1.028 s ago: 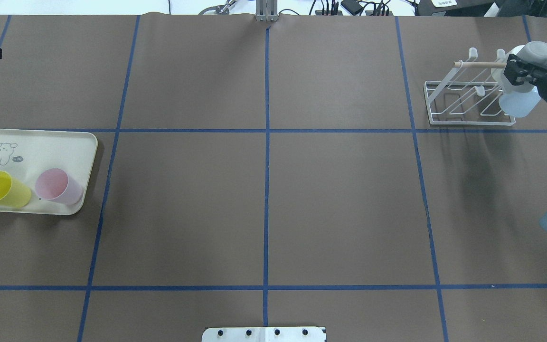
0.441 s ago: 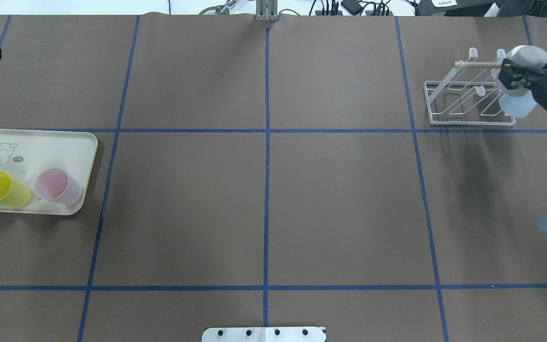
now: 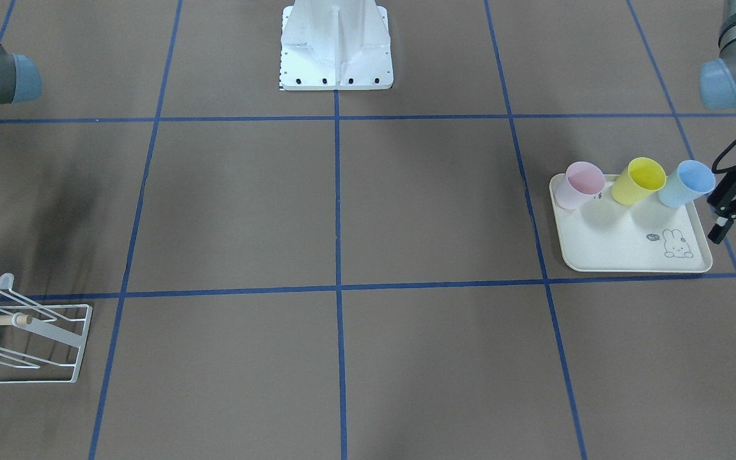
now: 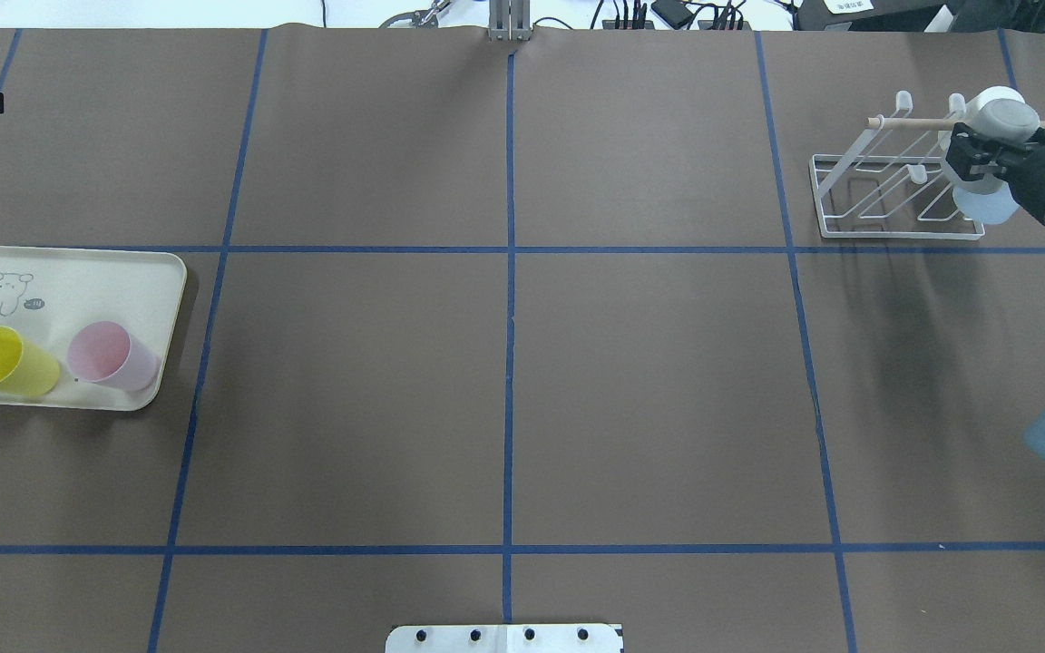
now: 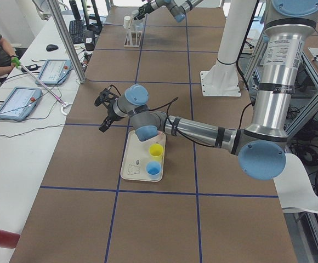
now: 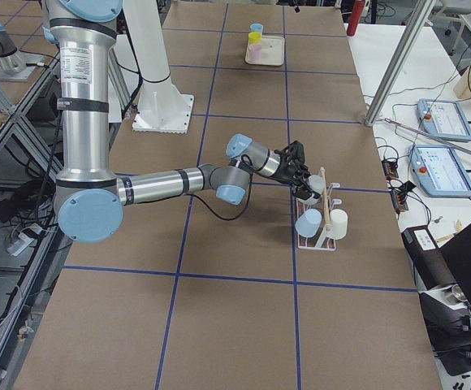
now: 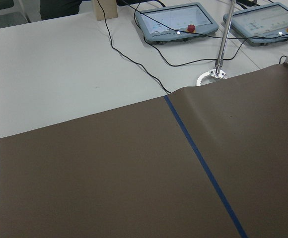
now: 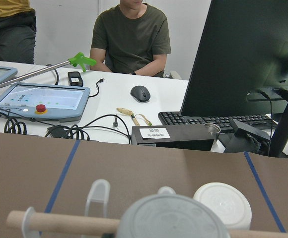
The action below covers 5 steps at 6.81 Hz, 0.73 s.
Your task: Transfer IKEA cup to right arm and place on rack
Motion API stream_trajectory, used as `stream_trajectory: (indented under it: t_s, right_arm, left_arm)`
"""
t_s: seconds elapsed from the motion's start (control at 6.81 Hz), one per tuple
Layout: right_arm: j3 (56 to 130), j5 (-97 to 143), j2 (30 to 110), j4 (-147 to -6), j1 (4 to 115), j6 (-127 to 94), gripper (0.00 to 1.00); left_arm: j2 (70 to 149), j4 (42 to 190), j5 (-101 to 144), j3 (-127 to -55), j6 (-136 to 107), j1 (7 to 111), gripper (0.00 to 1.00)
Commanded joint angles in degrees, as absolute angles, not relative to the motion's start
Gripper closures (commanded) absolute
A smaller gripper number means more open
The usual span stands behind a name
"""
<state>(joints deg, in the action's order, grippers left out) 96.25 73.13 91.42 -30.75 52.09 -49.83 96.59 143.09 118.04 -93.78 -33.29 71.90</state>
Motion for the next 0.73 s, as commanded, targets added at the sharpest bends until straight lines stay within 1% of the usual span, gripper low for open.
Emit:
stream_trajectory:
  t_s: [0.0, 0.59]
  right_arm:
    - [95.9, 73.0, 91.1, -30.8, 51.8, -49.6, 1.00]
    - [94.1, 73.2, 90.9, -30.7, 51.8, -49.4, 1.00]
  left_arm:
    - [96.6, 143.1, 118.0, -93.8, -33.3, 71.9, 0.00]
    - [96.6, 143.1, 118.0, -93.8, -33.4, 71.8, 0.00]
